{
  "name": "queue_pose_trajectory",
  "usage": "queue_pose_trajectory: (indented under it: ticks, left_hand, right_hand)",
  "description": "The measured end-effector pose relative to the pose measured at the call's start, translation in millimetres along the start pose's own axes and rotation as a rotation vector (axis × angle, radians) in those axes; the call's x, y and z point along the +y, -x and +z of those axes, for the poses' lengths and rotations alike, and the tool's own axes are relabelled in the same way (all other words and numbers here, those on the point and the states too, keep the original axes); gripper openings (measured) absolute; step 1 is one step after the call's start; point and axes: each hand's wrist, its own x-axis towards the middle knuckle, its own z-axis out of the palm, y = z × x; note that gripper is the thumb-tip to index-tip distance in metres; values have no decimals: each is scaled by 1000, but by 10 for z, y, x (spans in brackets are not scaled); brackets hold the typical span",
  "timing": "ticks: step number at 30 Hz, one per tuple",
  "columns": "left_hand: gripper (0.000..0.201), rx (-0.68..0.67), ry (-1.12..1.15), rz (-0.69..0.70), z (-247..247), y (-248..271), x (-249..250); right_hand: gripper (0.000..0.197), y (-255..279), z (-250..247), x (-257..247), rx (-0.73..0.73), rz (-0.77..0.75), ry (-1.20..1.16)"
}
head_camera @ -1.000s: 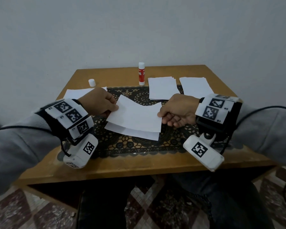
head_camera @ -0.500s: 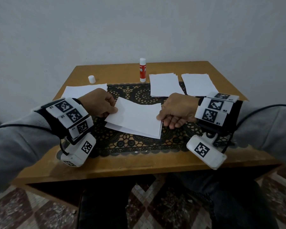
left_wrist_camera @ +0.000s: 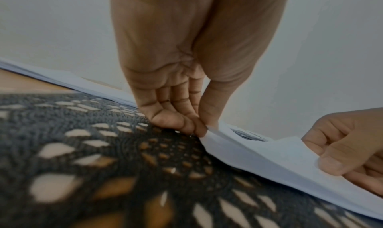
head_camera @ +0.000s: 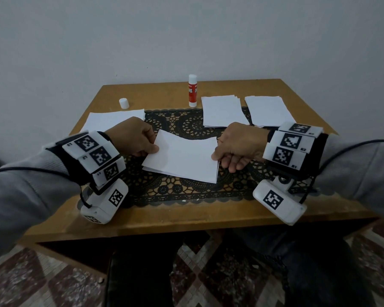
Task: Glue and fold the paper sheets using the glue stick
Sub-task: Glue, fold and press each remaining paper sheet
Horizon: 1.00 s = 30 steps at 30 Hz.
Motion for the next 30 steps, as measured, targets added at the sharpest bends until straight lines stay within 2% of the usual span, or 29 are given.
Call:
queue_pose_trajectory:
  ticks: [22, 30]
  left_hand:
    - [13, 17, -12, 11, 19, 38, 40]
    - [17, 74, -145, 50, 57, 8, 31]
  right_hand:
    - [16, 4, 19, 26, 22, -33, -3]
    - [18, -22, 53, 42, 51, -70, 53]
